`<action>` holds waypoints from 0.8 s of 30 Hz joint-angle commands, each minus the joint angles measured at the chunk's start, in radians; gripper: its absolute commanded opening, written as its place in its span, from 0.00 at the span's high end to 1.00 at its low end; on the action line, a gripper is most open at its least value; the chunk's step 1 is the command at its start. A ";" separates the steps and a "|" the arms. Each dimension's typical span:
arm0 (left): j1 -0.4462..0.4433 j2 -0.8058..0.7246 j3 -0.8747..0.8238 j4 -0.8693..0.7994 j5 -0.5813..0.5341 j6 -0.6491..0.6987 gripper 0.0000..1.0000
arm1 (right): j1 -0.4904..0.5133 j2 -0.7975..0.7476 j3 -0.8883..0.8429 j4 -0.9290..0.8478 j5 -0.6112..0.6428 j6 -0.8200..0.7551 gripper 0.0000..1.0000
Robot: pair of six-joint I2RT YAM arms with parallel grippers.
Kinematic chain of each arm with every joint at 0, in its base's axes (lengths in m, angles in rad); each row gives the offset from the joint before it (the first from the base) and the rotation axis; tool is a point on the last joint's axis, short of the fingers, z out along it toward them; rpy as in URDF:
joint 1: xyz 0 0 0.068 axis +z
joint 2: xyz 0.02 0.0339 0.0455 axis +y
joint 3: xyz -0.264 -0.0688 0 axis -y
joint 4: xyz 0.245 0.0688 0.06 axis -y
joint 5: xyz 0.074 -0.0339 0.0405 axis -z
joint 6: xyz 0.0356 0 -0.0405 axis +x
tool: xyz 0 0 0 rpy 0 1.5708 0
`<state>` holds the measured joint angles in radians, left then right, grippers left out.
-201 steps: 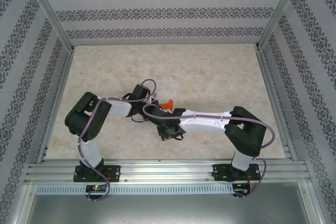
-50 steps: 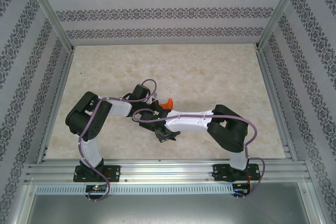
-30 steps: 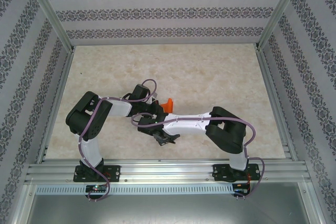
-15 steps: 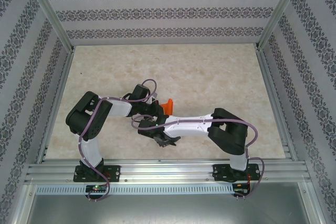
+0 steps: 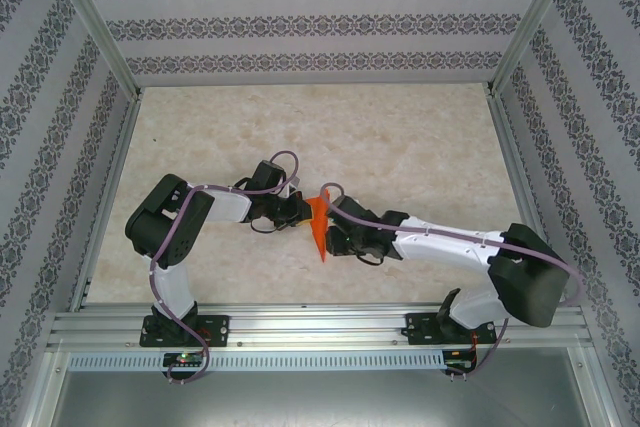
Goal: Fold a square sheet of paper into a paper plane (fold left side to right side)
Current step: Fold the wing for the fifth time at the center of the table.
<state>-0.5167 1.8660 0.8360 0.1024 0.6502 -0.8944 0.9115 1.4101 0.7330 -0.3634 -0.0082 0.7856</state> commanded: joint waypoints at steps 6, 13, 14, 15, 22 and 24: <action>0.007 0.041 -0.018 -0.013 -0.058 0.035 0.99 | -0.203 0.032 -0.102 0.519 -0.316 0.050 0.78; 0.007 0.039 -0.018 -0.022 -0.067 0.038 0.99 | -0.234 0.156 -0.088 0.642 -0.390 0.082 0.79; 0.007 0.039 -0.018 -0.024 -0.067 0.039 0.99 | -0.237 0.173 -0.082 0.654 -0.400 0.085 0.79; 0.007 0.039 -0.017 -0.025 -0.067 0.041 0.99 | -0.235 0.193 -0.073 0.662 -0.412 0.086 0.79; 0.007 0.034 -0.015 -0.040 -0.072 0.047 1.00 | -0.256 0.268 -0.057 0.678 -0.408 0.087 0.80; 0.007 0.035 -0.015 -0.045 -0.074 0.047 1.00 | -0.263 0.270 -0.057 0.674 -0.409 0.083 0.80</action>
<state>-0.5171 1.8660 0.8360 0.1013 0.6498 -0.8864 0.6643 1.6711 0.6586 0.2607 -0.4030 0.8669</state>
